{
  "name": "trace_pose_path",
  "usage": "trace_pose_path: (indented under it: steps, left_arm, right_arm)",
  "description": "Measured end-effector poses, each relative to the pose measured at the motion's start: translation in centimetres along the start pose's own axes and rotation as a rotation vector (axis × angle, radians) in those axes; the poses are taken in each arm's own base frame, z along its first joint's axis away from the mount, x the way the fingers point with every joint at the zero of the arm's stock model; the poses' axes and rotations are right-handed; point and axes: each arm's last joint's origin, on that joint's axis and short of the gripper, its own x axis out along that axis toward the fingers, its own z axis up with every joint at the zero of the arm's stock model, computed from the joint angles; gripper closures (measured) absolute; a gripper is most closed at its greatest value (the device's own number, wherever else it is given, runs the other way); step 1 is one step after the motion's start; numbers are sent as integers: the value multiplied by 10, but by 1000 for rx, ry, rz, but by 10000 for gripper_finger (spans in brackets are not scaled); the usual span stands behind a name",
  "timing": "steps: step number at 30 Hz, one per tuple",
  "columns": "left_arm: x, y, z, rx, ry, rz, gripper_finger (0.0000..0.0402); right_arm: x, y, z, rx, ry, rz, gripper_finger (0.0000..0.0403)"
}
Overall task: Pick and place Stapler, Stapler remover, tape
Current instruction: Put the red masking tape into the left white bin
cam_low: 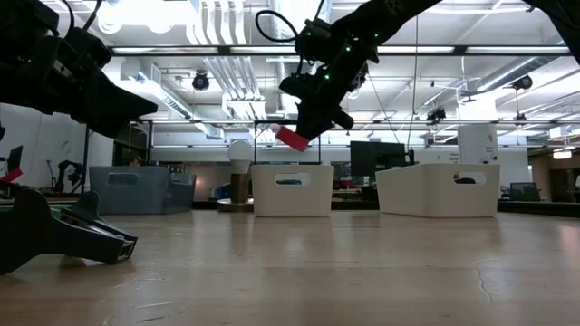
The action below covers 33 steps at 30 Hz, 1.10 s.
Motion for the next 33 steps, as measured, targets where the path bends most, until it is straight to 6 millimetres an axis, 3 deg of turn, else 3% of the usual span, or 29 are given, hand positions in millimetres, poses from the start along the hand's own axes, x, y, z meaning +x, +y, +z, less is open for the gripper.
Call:
trace_pose_path:
  steps: [15,25,33]
  left_arm:
    - [0,0,0,0,0,0,390]
    - [0,0,0,0,0,0,390]
    - [0,0,0,0,0,0,390]
  right_arm:
    - [21,-3,-32,53,116,10,351]
    - [52,-4,-44,53,200,-6,351]
    - [45,-3,-40,51,181,0,311]
